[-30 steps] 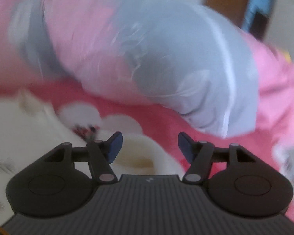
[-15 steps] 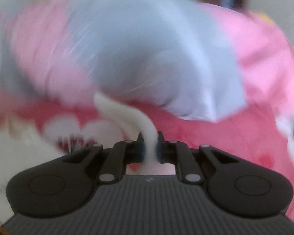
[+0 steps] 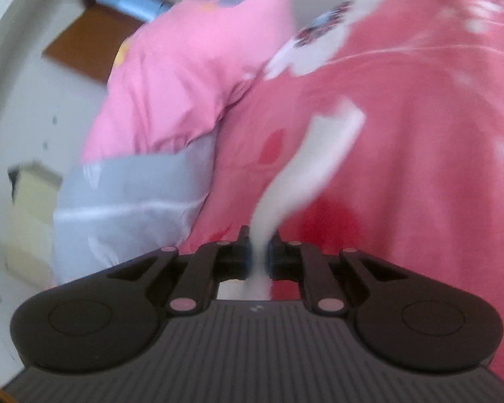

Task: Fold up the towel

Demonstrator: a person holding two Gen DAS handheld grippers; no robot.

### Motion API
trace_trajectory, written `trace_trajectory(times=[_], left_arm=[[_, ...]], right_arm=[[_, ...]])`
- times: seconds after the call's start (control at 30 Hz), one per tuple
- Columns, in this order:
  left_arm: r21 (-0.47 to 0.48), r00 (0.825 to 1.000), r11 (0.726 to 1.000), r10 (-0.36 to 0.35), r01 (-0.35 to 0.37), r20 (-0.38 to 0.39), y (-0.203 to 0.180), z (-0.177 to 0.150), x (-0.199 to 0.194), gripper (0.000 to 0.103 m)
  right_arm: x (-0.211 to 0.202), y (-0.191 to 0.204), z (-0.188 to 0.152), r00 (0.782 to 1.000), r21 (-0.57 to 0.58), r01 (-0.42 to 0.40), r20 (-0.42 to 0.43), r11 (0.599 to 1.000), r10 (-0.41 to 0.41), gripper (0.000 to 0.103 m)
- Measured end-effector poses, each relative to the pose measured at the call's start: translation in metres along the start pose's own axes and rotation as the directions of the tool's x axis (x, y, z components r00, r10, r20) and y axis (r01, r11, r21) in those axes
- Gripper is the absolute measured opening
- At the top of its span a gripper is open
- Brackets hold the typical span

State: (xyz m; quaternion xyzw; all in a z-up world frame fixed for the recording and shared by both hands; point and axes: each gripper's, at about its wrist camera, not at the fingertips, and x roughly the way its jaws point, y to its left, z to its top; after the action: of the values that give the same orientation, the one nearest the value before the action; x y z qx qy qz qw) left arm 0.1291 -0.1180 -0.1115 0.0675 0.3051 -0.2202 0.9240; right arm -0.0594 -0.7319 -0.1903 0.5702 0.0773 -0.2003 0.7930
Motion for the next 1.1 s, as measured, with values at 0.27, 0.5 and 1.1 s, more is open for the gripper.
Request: trace_trajectory(times=[0.27,0.5,1.1], left_arm=[[-0.003,1.000,1.000,-0.003,0.003,0.002,0.001,0.000,0.000,0.050],[-0.011,1.000,1.000,-0.010,0.010,0.004,0.003,0.001,0.001,0.050],[-0.030,1.000,0.999,-0.026,0.026,0.009,0.007,-0.002,0.002,0.050]], right_arm=[[-0.054,-0.007,0.006,0.996,-0.007,-0.029,0.082,1.000,0.029,0.007],[-0.060,-0.031,0.007,0.997,0.062,0.053,0.053,0.997,-0.056,0.007],[-0.144,-0.066,0.012,0.931,0.332,0.157,0.265,0.930,-0.252,0.015]])
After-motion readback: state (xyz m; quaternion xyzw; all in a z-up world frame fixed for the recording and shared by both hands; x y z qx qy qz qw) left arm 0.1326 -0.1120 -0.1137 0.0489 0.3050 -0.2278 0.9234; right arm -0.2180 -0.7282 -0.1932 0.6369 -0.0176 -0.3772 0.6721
